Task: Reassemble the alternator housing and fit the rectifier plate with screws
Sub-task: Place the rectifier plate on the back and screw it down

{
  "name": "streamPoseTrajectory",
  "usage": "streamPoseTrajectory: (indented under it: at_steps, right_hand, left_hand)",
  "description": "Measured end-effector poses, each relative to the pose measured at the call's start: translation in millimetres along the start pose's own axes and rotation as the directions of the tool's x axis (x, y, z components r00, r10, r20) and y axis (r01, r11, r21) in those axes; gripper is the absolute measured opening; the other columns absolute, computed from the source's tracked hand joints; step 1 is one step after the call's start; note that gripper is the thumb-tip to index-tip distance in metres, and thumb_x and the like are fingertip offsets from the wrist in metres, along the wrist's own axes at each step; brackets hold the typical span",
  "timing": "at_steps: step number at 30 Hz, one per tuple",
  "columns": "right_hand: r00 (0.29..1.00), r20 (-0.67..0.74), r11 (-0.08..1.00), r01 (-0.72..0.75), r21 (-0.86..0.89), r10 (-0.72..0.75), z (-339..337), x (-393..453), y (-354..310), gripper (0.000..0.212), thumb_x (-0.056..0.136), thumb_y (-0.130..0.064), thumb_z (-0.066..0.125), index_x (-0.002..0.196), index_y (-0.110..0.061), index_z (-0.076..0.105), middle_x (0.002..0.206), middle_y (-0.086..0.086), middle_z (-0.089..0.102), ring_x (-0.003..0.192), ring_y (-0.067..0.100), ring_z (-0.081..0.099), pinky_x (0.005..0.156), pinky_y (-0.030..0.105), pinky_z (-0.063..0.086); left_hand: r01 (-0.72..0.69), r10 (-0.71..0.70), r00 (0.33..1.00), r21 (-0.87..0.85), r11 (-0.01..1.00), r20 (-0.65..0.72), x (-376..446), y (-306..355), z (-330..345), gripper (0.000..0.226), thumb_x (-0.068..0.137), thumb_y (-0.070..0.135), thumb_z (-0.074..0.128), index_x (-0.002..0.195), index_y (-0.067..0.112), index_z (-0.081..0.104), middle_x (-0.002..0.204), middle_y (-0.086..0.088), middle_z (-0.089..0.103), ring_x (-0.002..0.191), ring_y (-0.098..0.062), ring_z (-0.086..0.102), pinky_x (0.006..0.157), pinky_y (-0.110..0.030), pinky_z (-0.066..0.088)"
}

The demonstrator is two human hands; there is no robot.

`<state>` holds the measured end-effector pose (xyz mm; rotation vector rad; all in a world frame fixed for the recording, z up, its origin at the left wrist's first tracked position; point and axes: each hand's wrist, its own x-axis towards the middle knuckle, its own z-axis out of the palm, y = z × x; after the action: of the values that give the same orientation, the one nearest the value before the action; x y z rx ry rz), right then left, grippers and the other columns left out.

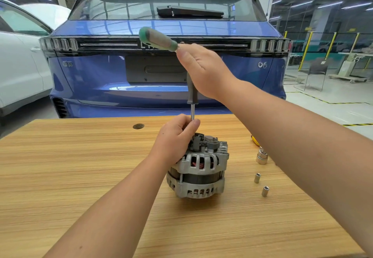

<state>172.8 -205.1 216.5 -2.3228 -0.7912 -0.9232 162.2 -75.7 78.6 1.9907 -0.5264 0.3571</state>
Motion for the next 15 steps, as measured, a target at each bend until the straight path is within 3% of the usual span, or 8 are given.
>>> streamPoseTrajectory:
  at_steps: [4, 7, 11, 15]
  right_hand:
    - [0.999, 0.038, 0.998, -0.037, -0.043, 0.038, -4.6, 2.1, 0.0, 0.041, 0.110, -0.034, 0.031, 0.094, -0.011, 0.061, 0.076, -0.006, 0.049, 0.075, 0.009, 0.042, 0.072, 0.034, 0.034]
    - [0.993, 0.080, 0.990, -0.077, -0.119, 0.087, -10.4, 10.8, -7.4, 0.048, 0.107, -0.040, 0.037, 0.080, -0.009, 0.060, 0.063, -0.006, 0.044, 0.063, 0.014, 0.041, 0.064, 0.039, 0.032]
    - [0.952, 0.131, 0.928, -0.230, -0.292, 0.277, -16.2, 30.7, -17.6, 0.054, 0.102, -0.049, 0.045, 0.058, -0.018, 0.035, 0.053, -0.001, 0.035, 0.052, 0.021, 0.032, 0.052, 0.034, 0.024]
    - [0.889, 0.146, 0.877, -0.379, -0.296, 0.433, -14.3, 47.0, -16.8, 0.035, 0.096, -0.037, 0.053, 0.068, -0.017, 0.053, 0.065, 0.000, 0.057, 0.061, 0.020, 0.051, 0.053, 0.028, 0.039]
  left_hand:
    - [0.013, -0.013, 1.000, 0.001, 1.000, 0.001, 0.2, -0.3, 0.3, 0.029, 0.102, 0.051, 0.051, 0.080, 0.032, 0.058, 0.069, 0.024, 0.057, 0.065, 0.004, 0.050, 0.062, -0.030, 0.037]
    - [-0.006, 0.006, 1.000, 0.003, 1.000, 0.007, -0.8, -1.3, 0.2, 0.029, 0.102, 0.049, 0.052, 0.079, 0.033, 0.058, 0.068, 0.022, 0.057, 0.064, 0.003, 0.050, 0.061, -0.029, 0.036]
    - [-0.049, 0.049, 0.999, -0.010, 0.999, -0.001, -1.9, -1.8, 0.1, 0.032, 0.102, 0.044, 0.054, 0.073, 0.033, 0.058, 0.062, 0.019, 0.054, 0.061, 0.000, 0.048, 0.056, -0.018, 0.034]
    - [-0.052, 0.052, 0.999, -0.032, 0.998, 0.008, -0.6, -3.5, 0.7, 0.031, 0.102, 0.040, 0.057, 0.073, 0.030, 0.061, 0.060, 0.018, 0.052, 0.060, -0.001, 0.047, 0.055, -0.015, 0.036]
